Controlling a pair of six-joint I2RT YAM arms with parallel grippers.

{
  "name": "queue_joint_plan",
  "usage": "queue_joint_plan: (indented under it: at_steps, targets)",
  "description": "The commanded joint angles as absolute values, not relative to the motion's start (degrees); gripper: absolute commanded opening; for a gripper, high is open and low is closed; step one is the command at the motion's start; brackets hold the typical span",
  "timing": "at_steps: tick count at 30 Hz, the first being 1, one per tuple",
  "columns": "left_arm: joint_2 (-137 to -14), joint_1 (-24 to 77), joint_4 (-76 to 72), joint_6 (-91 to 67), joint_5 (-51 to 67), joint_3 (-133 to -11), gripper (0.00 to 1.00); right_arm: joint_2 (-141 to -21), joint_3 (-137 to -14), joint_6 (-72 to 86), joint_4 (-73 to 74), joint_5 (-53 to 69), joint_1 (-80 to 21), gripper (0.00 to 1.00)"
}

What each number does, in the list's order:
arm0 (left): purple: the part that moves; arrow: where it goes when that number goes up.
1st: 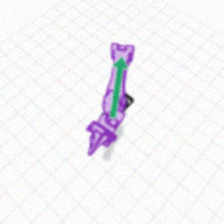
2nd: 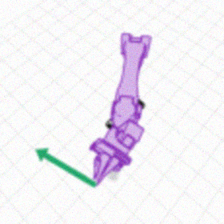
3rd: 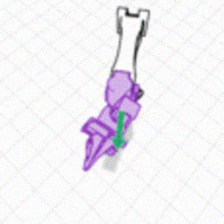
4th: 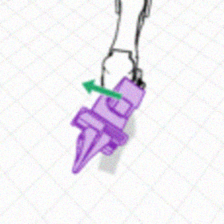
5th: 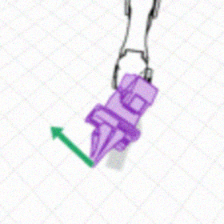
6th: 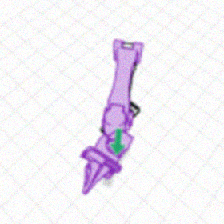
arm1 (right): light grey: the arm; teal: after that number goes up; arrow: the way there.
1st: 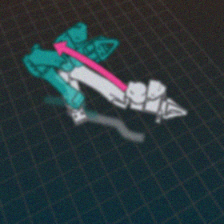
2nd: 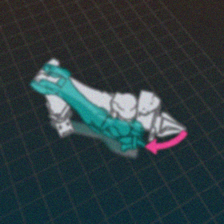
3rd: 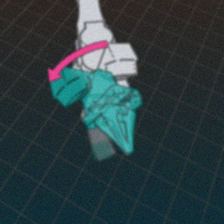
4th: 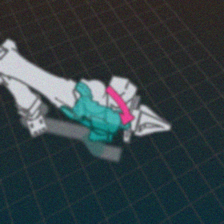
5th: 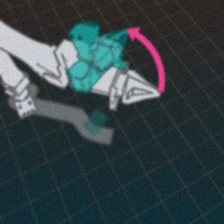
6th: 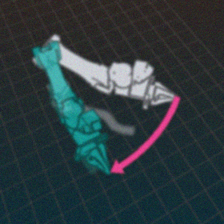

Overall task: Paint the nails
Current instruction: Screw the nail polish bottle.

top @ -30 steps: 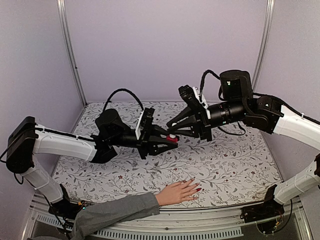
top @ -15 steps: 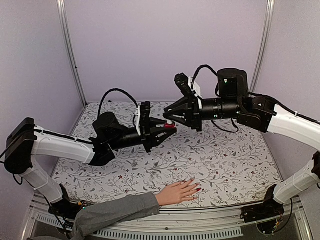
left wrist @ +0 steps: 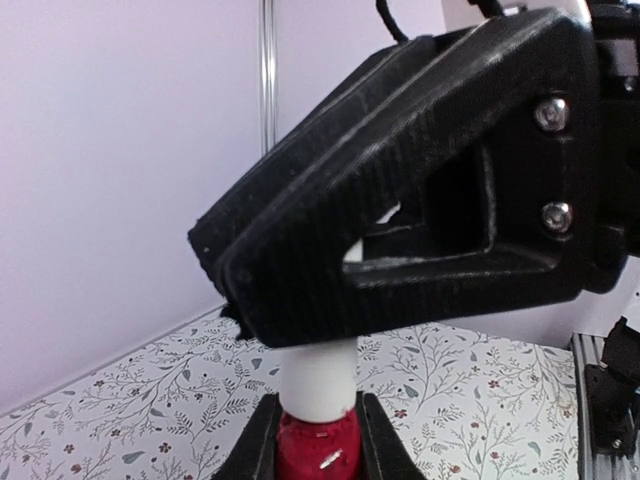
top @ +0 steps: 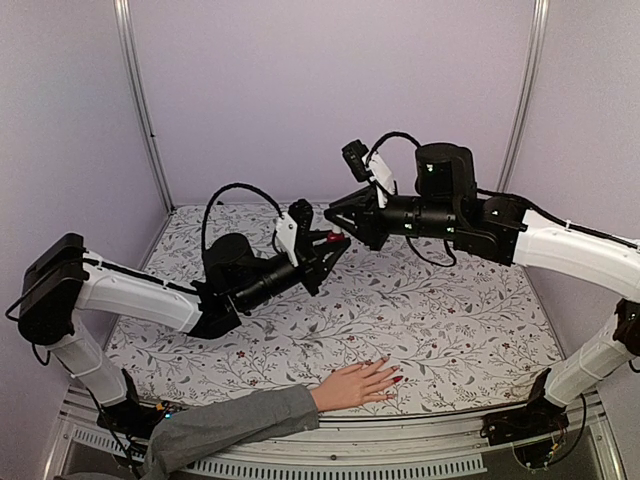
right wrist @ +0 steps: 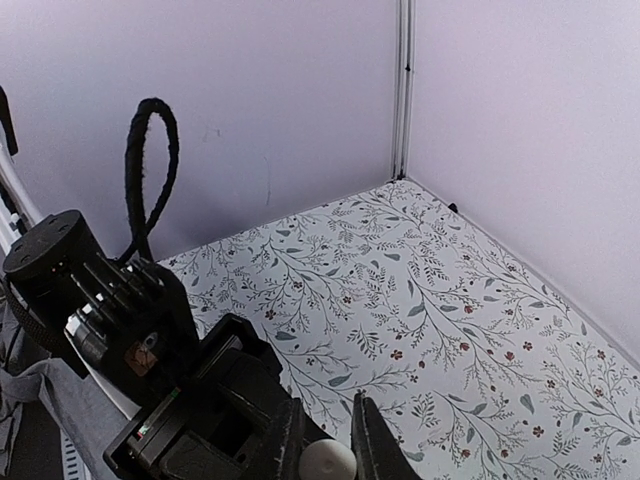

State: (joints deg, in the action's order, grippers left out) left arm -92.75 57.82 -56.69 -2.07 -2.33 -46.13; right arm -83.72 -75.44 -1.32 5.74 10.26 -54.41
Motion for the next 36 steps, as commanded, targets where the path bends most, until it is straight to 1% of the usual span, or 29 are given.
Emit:
queue_joint_plan:
  at_steps: [1, 3, 5, 8, 12, 15, 19, 22, 28, 33, 36]
  targets:
    - [-92.3, 57.2, -59.9, -2.1, -5.3, -48.9, 0.00, -82.8, -73.0, 0.8, 7.4, 12.6, -56.4, 0.20]
    - [-91.7, 56.9, -60.2, -2.5, -1.8, -48.0, 0.00, -81.6, -72.8, 0.7, 7.4, 12.5, -56.3, 0.29]
    - [-90.8, 56.2, -60.2, -3.7, 1.4, -47.1, 0.00, -80.9, -72.3, 0.2, 7.5, 12.6, -56.1, 0.35]
    - [-89.7, 55.0, -59.9, -5.4, 7.4, -46.3, 0.00, -79.0, -71.1, -1.5, 7.6, 13.9, -55.3, 0.41]
    - [-88.9, 54.2, -60.1, -6.4, 15.9, -45.2, 0.00, -76.2, -68.7, -3.9, 7.5, 17.8, -54.8, 0.52]
    - [-88.8, 53.7, -60.5, -6.8, 24.7, -45.1, 0.00, -74.3, -67.5, -5.7, 7.6, 20.9, -54.5, 0.55]
    - [-89.3, 53.5, -60.1, -7.8, 36.5, -46.2, 0.00, -72.5, -67.3, -9.2, 8.2, 25.7, -54.3, 0.56]
    - [-90.0, 53.6, -59.7, -8.8, 41.9, -47.3, 0.00, -71.8, -67.5, -11.1, 9.1, 29.3, -54.4, 0.55]
    - [-90.8, 53.5, -59.7, -10.0, 45.7, -48.3, 0.00, -71.6, -69.3, -14.4, 11.6, 35.3, -54.3, 0.42]
    - [-91.9, 53.6, -60.3, -11.4, 46.9, -49.4, 0.00, -73.1, -70.8, -16.0, 13.8, 38.7, -54.4, 0.38]
    - [-92.4, 53.6, -60.6, -11.9, 47.5, -49.7, 0.00, -74.1, -71.5, -16.5, 14.3, 39.8, -54.3, 0.31]
